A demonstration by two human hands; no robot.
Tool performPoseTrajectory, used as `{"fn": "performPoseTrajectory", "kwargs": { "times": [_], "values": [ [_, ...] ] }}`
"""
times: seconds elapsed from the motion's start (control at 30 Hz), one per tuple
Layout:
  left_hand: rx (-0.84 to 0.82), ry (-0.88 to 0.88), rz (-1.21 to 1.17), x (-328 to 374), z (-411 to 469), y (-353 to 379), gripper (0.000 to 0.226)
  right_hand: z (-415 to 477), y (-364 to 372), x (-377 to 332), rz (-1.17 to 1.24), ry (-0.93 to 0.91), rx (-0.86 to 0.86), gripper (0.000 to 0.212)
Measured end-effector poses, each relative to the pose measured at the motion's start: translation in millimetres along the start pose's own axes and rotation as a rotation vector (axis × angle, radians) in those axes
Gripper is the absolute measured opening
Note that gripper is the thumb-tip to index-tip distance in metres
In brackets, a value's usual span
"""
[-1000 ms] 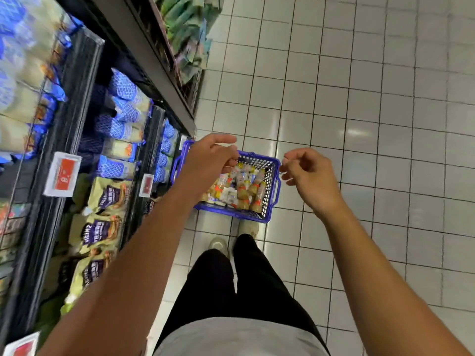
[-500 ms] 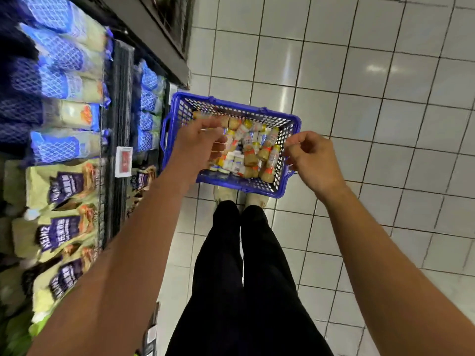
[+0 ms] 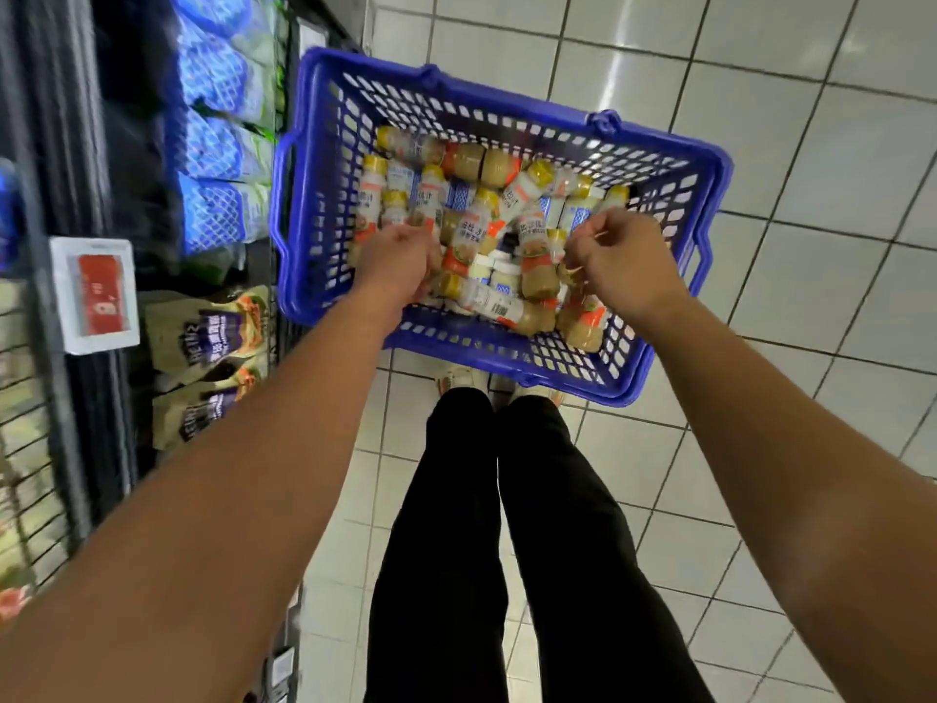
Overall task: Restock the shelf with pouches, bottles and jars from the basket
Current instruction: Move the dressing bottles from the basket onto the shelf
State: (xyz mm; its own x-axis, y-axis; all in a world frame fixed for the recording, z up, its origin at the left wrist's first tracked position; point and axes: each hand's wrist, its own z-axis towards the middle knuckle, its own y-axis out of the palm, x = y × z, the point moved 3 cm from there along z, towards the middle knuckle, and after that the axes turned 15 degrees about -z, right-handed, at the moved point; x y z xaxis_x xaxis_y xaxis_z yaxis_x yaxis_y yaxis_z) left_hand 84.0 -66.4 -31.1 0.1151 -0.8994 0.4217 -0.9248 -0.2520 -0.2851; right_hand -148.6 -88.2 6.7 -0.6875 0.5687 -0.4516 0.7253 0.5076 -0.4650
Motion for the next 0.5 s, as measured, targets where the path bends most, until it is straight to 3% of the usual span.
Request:
{"fn": "performPoseTrajectory", "kwargs": {
  "times": [0.2, 0.3, 0.5],
  "values": [
    [0.106, 0.165, 0.282, -25, 73, 9, 0.019, 73, 61, 34, -0.071, 0.058, -0.046, 0.009],
    [0.147, 0.272, 0.5, -31, 99, 20, 0.035, 92, 87, 50, -0.225, 0.087, -0.027, 0.026],
    [0.165, 0.234, 0.772, -35, 125, 35, 0.054, 104, 122, 77, -0.344, 0.177, -0.052, 0.045]
  ]
}}
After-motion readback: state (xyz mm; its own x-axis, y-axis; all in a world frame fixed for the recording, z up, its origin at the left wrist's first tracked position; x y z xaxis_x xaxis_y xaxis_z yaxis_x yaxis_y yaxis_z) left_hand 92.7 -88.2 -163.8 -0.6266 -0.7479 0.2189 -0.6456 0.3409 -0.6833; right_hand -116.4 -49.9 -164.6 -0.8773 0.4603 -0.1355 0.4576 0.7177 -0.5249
